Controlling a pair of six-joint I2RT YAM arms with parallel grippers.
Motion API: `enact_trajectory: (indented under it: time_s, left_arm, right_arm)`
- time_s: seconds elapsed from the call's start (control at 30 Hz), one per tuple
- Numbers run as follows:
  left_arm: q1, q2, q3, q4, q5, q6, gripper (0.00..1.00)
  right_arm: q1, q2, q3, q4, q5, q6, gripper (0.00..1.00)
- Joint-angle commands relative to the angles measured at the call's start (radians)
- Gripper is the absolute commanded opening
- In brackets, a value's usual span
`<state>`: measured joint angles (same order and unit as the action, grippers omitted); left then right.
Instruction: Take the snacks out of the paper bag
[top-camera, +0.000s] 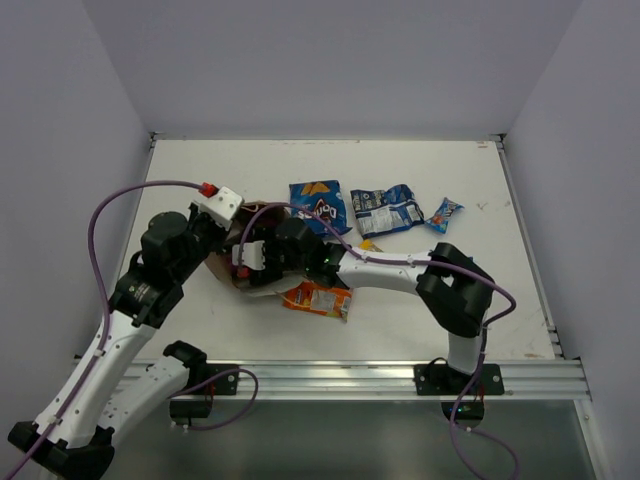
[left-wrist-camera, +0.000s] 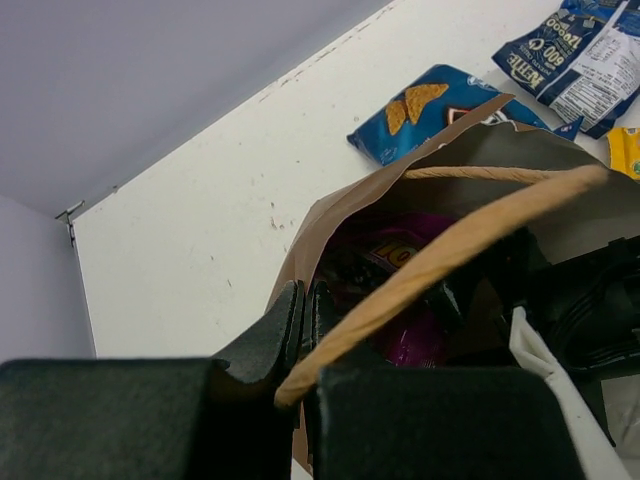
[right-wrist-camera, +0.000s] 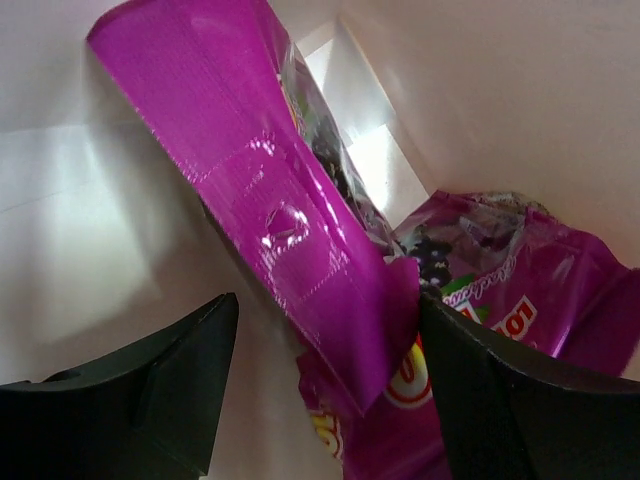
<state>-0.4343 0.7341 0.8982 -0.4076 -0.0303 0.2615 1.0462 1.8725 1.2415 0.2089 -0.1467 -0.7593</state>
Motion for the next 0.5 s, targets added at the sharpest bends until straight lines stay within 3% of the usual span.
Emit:
enact_trajectory:
  time_s: [0.0,0.13,0.23,0.33,0.37,0.47]
  left_arm:
    - [-0.007,0.004,0.056,0.066,0.064,-0.01,0.0]
    - [-0.007,0.011,0.051,0.062,0.09,-0.013,0.0]
    - [-0.007,0.011,0.051,0.064,0.096,-0.013,0.0]
    - [-0.007,0.01,0.048,0.062,0.093,-0.013,0.0]
    - [-0.007,0.01,0.048,0.064,0.092,-0.013,0.0]
    - [-0.007,0.007,0.045,0.069,0.076,-0.011,0.0]
  right_arm:
    - [0.005,0.02,0.041,0.076,0.015,-0.02,0.75]
    - [0.008,0.043,0.056,0.115,0.032,-0.025,0.75]
    - [0.009,0.059,0.075,0.116,0.022,-0.025,0.69]
    - [0.014,0.068,0.094,0.075,0.003,-0.017,0.43]
    - [0.015,0.068,0.095,0.066,0.001,-0.011,0.26]
    - [0.015,0.047,0.075,0.055,0.016,-0.006,0.01]
